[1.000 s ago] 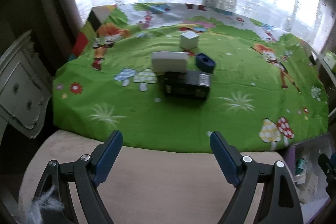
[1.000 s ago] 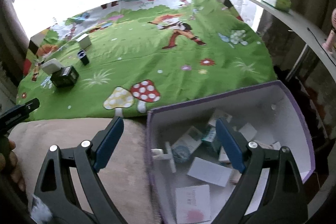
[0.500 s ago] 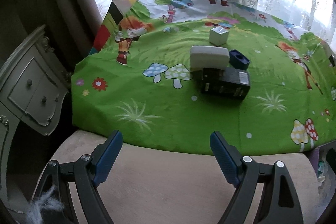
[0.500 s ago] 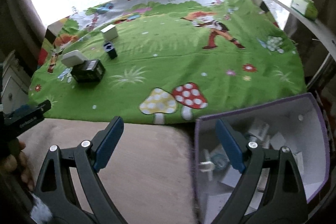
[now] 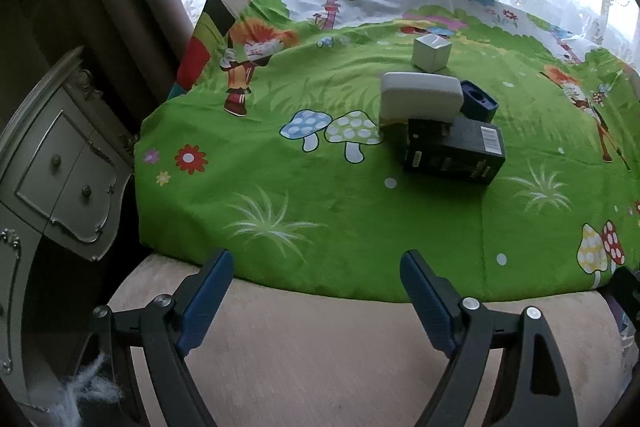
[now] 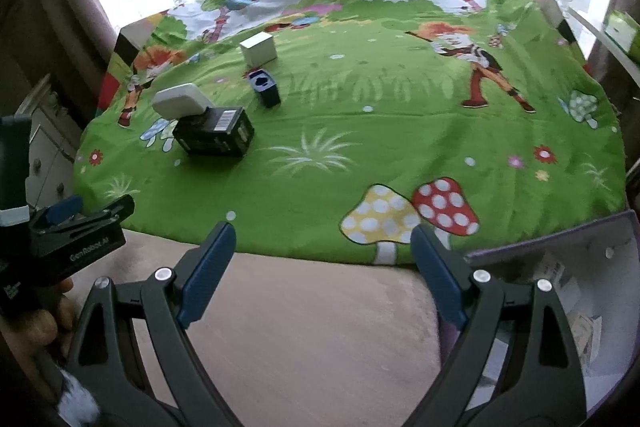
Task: Organize rigid objects
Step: 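Move both grippers back from the storage box toward the pile, then grasp the white plastic case with left gripper while right grasps black barcode box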
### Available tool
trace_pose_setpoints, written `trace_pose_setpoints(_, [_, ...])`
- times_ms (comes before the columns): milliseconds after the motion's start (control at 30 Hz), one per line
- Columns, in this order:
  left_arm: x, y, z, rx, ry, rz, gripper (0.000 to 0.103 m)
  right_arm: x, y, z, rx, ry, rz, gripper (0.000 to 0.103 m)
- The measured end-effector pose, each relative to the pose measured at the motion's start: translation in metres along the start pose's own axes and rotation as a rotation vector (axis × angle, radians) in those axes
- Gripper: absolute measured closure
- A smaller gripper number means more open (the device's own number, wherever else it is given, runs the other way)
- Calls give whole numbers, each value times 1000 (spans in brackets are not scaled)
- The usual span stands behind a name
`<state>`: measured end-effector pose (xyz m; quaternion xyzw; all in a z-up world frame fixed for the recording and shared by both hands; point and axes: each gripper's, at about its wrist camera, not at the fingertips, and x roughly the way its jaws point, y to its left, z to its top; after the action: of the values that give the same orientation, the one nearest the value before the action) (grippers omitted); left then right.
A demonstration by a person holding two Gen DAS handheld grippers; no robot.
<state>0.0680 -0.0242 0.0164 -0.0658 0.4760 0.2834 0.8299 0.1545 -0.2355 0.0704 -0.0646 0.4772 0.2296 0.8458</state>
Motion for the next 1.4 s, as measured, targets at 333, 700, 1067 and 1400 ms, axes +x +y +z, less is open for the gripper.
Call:
trace_pose_setpoints(333, [14, 10, 10, -16, 19, -16, 17, 25, 26, 14, -49, 30, 17, 12])
trace_pose_setpoints(700, [22, 23, 25, -46, -7, -164, 17, 57, 58, 31, -116, 68, 19, 12])
trace_pose_setpoints(1067, [25, 3, 65, -18, -56, -392, 16, 75, 59, 44, -81, 59, -11, 12])
trace_pose_setpoints(1400, [57, -33, 98, 11, 7, -405, 14, 80, 47, 43, -20, 60, -12, 12])
